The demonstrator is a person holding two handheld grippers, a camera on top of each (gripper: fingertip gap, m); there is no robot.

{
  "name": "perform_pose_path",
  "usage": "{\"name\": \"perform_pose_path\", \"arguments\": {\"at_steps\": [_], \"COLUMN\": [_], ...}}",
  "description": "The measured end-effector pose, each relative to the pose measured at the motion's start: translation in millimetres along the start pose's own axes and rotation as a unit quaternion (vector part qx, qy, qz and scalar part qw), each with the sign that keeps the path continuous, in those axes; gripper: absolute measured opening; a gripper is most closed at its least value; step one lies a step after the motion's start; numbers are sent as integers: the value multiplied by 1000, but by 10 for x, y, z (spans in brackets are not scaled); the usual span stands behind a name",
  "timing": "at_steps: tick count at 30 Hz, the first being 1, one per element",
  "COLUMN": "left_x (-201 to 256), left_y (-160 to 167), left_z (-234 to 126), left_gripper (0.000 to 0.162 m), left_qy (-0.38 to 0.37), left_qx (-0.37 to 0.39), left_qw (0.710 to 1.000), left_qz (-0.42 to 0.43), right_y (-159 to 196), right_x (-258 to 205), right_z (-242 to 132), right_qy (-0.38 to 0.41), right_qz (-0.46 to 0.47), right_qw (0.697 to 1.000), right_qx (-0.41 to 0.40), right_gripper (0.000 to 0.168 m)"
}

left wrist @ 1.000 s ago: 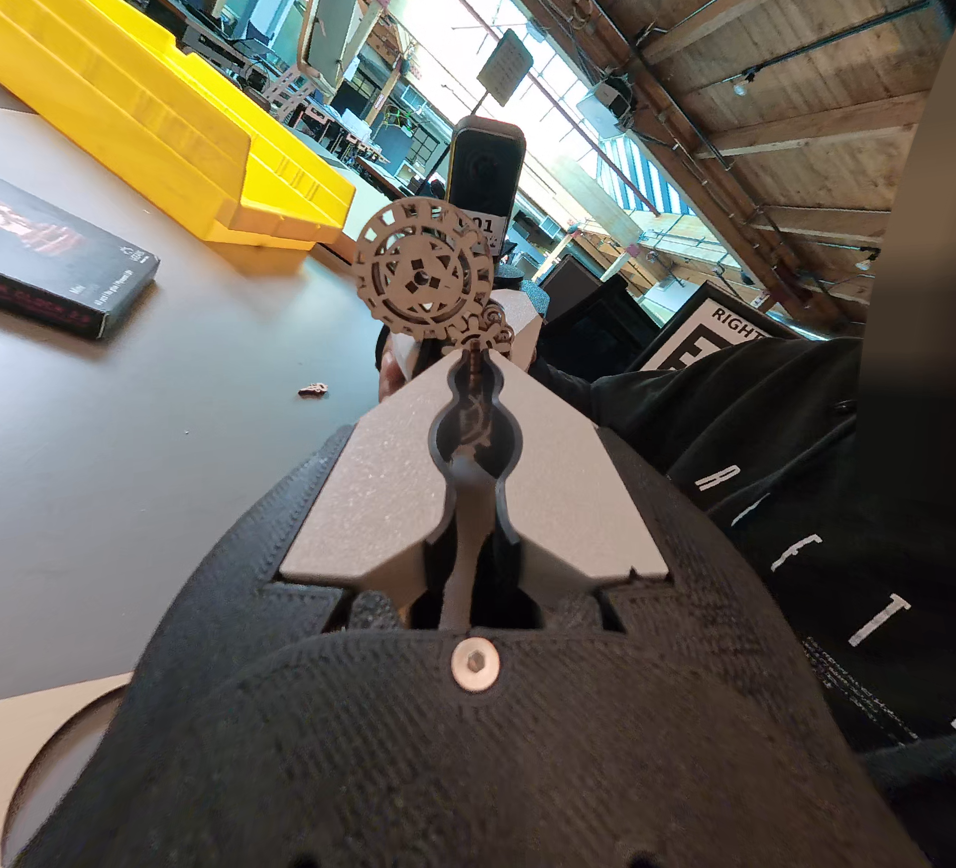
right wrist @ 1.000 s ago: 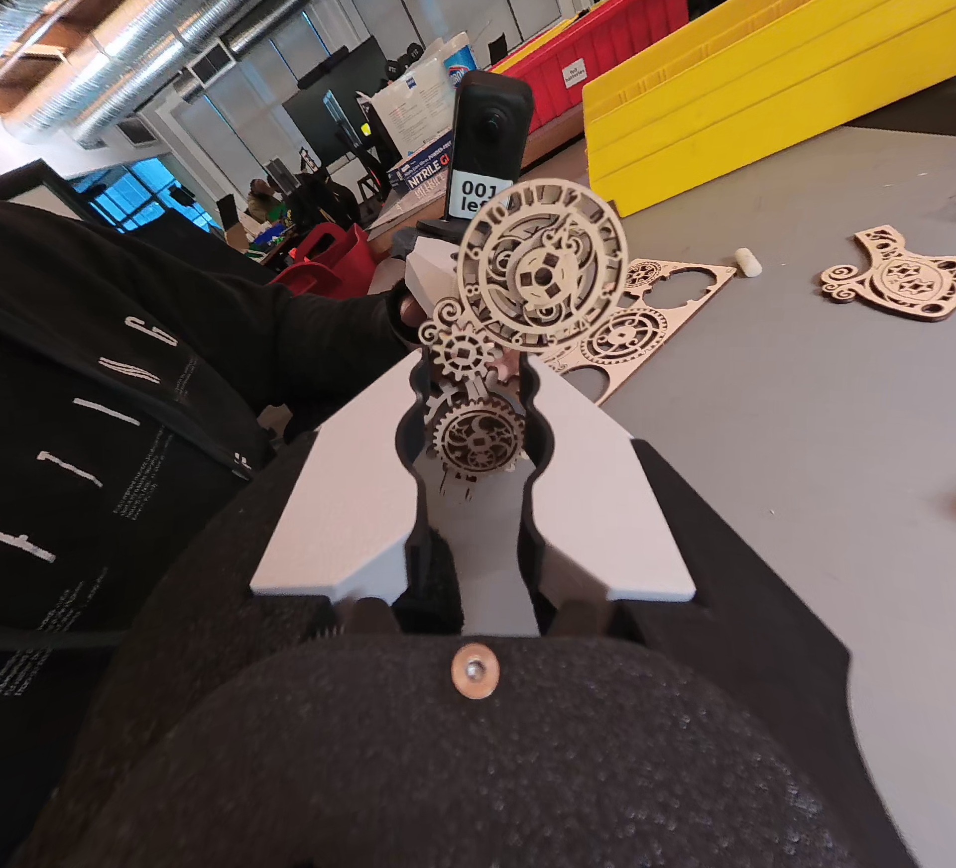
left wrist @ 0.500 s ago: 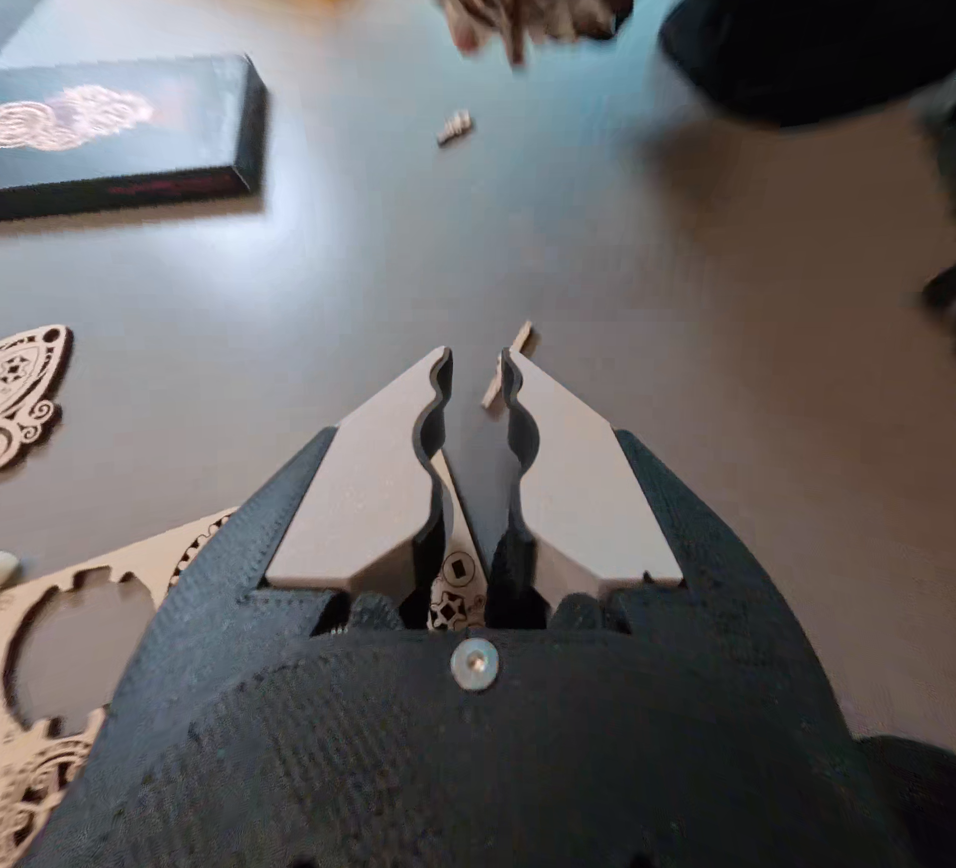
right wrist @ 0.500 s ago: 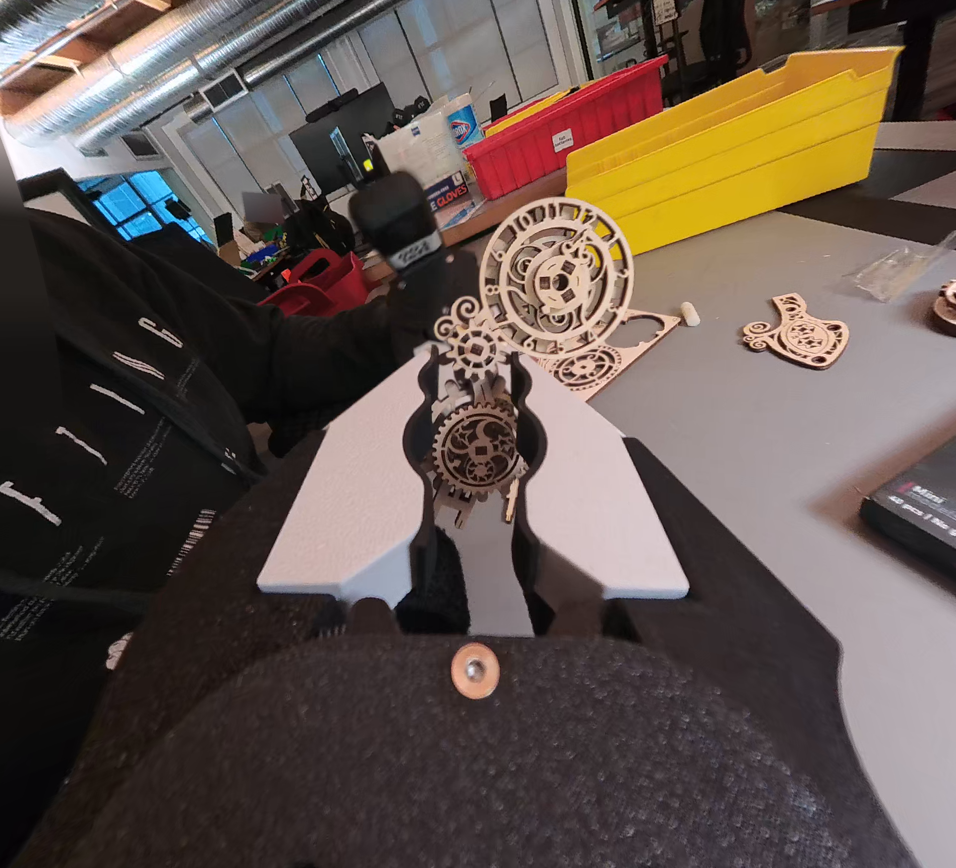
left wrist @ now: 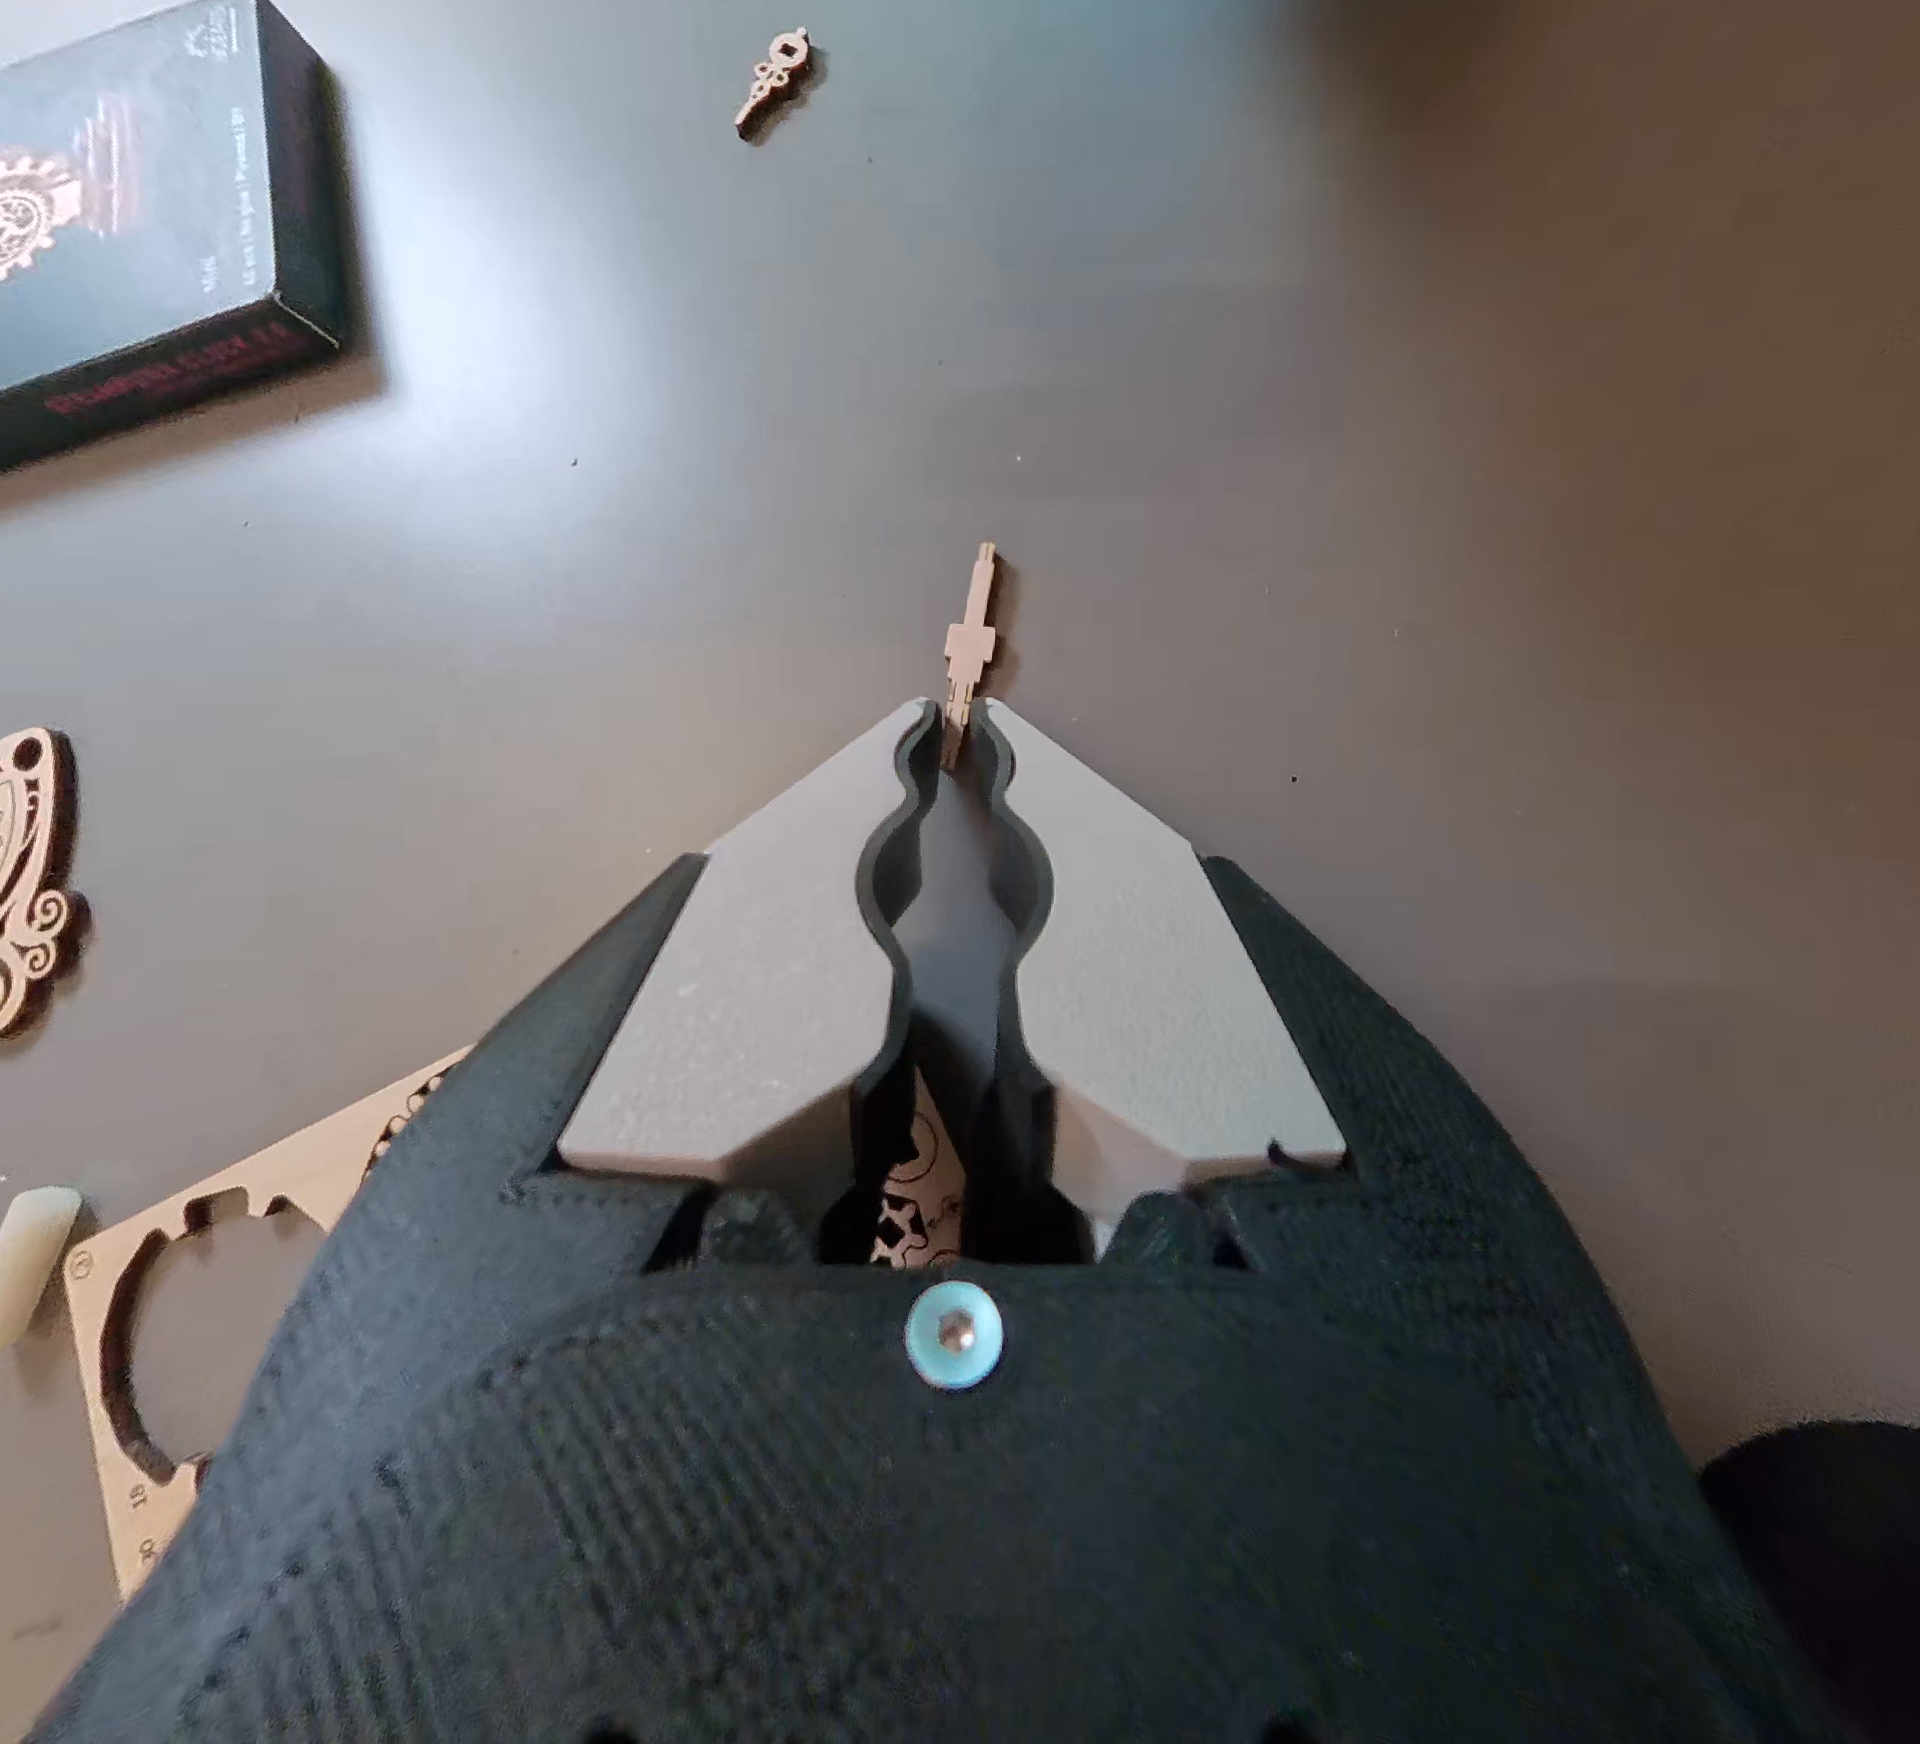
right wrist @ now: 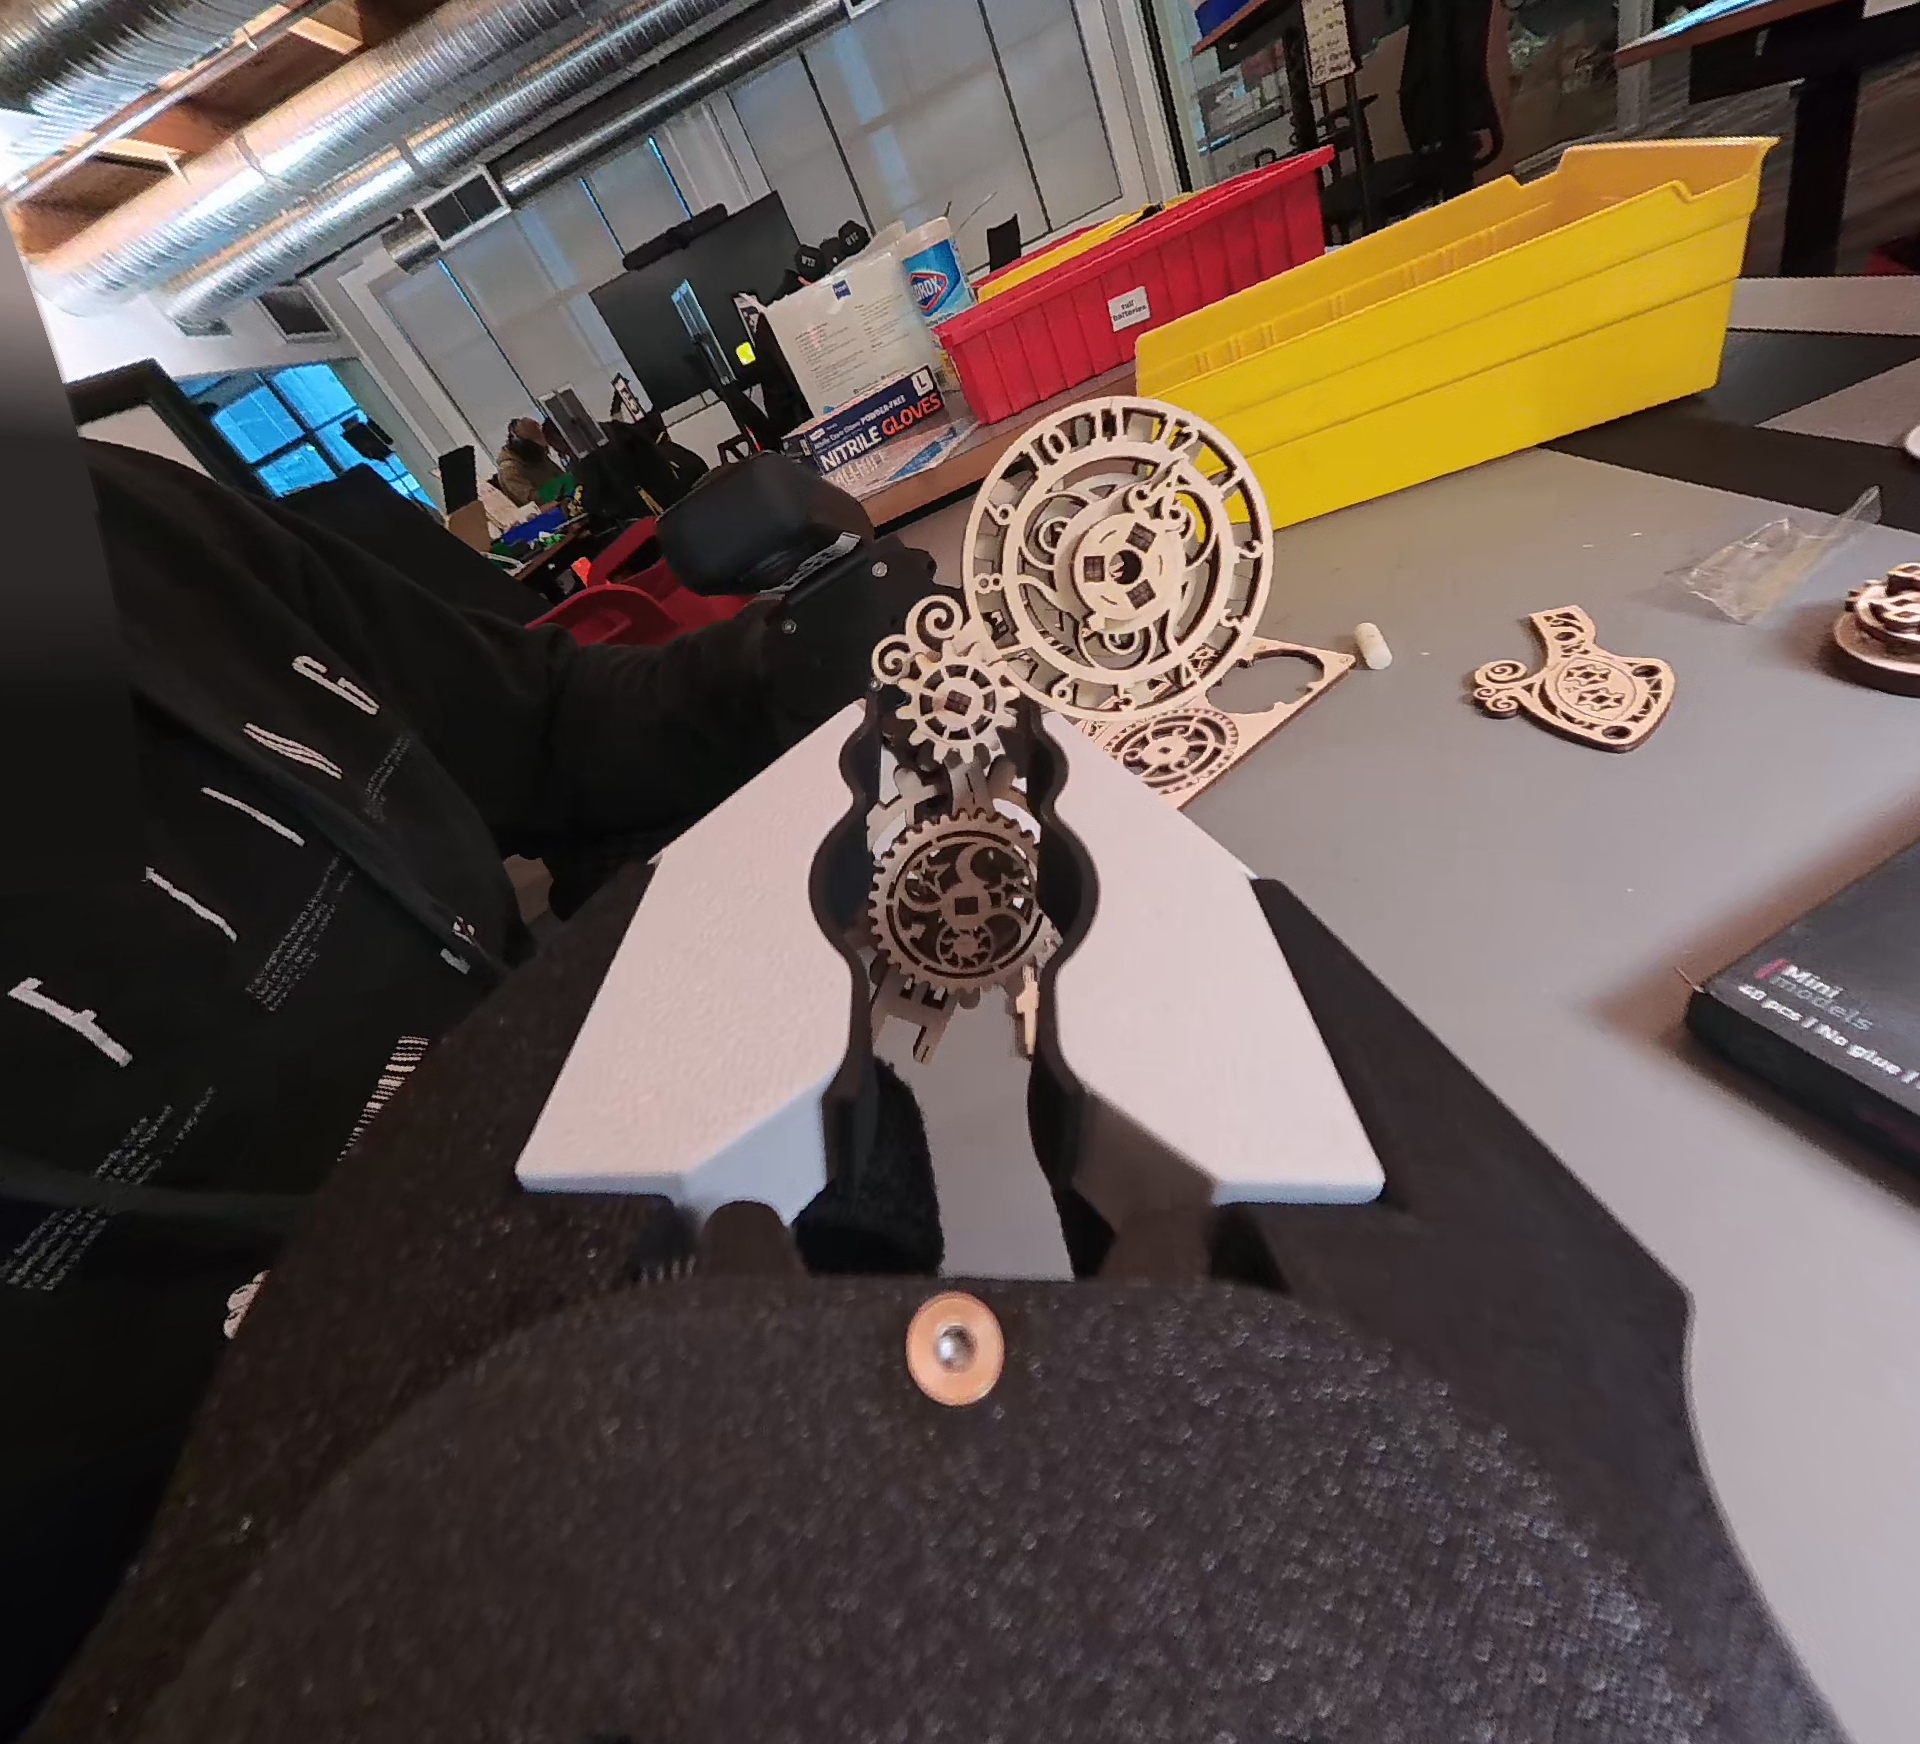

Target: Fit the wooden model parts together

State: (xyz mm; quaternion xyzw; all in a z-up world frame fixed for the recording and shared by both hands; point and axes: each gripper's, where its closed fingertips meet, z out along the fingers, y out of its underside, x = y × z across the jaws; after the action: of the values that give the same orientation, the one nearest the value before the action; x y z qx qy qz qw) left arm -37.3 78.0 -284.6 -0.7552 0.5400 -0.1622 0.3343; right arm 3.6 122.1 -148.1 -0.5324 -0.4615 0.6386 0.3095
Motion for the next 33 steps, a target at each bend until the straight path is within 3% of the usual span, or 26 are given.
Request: {"name": "perform_pose_path", "arguments": {"at_steps": [6, 12, 19, 24, 33], "left_x": [-55, -127, -270, -385, -496], "left_y": [0, -136, -298, -284, -304], "left_z": [-4, -110, -278, -326, -322], "left_gripper": [3, 2, 2, 3, 3], "left_qy": [-34, -48, -35, -36, 10], "left_qx": [-5, 45, 141, 162, 212], "left_qw": [999, 998, 984, 972, 918], "left_qz": [22, 7, -102, -169, -334], "right_y": [15, 10, 43, 103, 182], "right_x": [10, 32, 74, 109, 195], "right_z": [3, -19, -22, -2, 10], "right_qy": [2, 6, 9, 9, 12], "right_qz": [0, 2, 10, 19, 38], "right_qw": [1000, 1000, 1000, 1000, 999], "right_qx": [-2, 1, 0, -6, -11], "right_gripper": [26, 26, 26, 25, 25]}}
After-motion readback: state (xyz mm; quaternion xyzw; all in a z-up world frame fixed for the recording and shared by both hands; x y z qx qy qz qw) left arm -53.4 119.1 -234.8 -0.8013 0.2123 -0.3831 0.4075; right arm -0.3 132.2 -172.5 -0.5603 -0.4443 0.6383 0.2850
